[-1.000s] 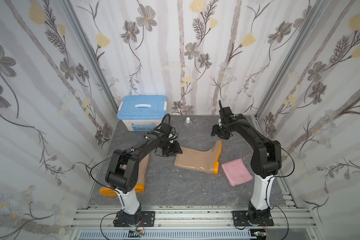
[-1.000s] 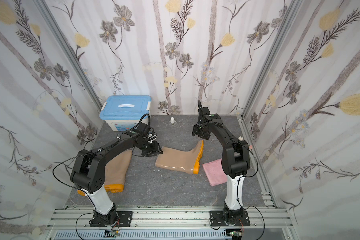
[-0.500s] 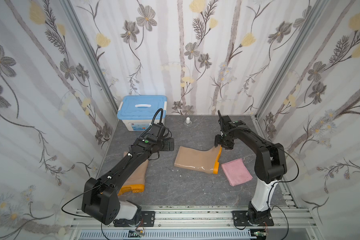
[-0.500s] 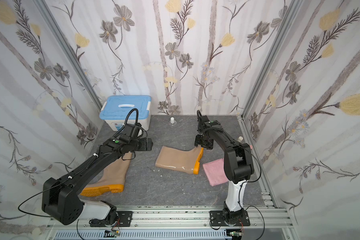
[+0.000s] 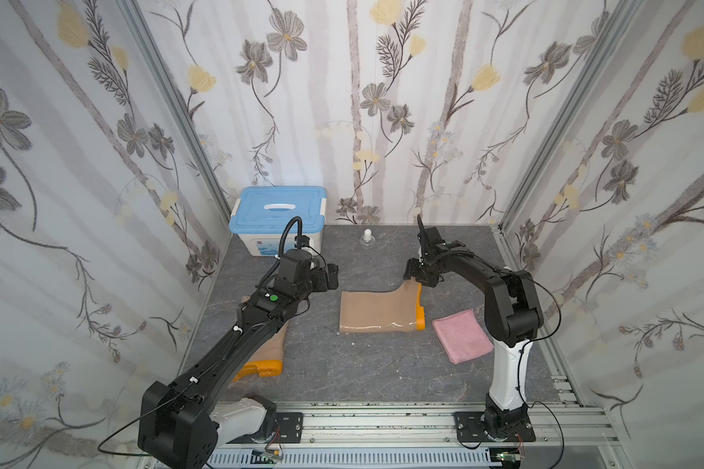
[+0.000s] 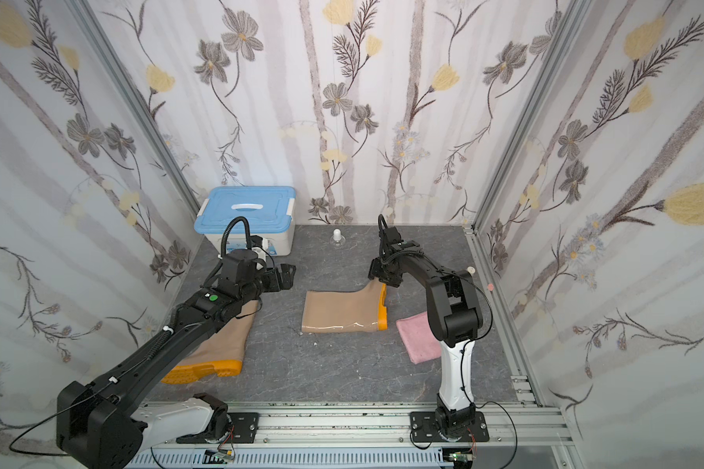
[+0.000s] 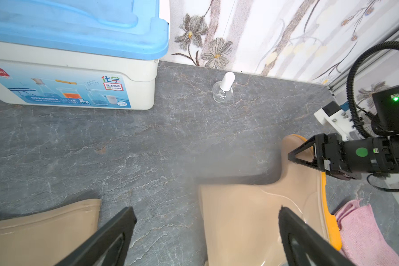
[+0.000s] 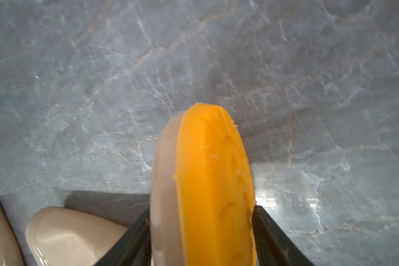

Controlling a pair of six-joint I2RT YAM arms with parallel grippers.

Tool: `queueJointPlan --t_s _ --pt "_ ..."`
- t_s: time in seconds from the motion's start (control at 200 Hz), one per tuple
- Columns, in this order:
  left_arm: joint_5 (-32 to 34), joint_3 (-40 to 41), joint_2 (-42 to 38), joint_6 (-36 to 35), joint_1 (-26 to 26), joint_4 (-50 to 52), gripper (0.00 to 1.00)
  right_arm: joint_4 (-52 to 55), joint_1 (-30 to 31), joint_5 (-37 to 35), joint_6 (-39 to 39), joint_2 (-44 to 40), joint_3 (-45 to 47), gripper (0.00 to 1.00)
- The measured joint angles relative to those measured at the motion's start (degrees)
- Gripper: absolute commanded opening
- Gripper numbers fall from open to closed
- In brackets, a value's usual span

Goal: Wipe the rubber boots with a cloth
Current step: Adjust the rubber boot at the center of the board.

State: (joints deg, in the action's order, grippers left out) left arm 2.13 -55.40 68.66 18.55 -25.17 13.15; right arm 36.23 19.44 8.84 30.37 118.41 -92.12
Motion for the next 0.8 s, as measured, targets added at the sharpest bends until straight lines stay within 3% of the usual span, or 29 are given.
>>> queueJointPlan --t_s 0.15,0.255,0.65,0.799 --pt "0.2 -1.0 1.5 1.5 0.4 1.4 1.0 0.4 -0.2 0.2 -1.6 1.7 -4.0 0.67" --pt "0.6 -2.4 3.0 2.3 0.5 3.7 1.0 0.4 -1.6 0.0 -2.6 -0.3 -0.9 0.68" --pt "-6.0 1.0 5.7 -0.5 0.7 3.0 1.0 3.7 -5.6 -7.8 -10.2 -22.6 13.6 0.69" --pt "-13.8 0.5 12.4 0.2 2.3 5.2 0.89 5.6 -6.1 -6.3 -10.7 -32.5 26.1 0.69"
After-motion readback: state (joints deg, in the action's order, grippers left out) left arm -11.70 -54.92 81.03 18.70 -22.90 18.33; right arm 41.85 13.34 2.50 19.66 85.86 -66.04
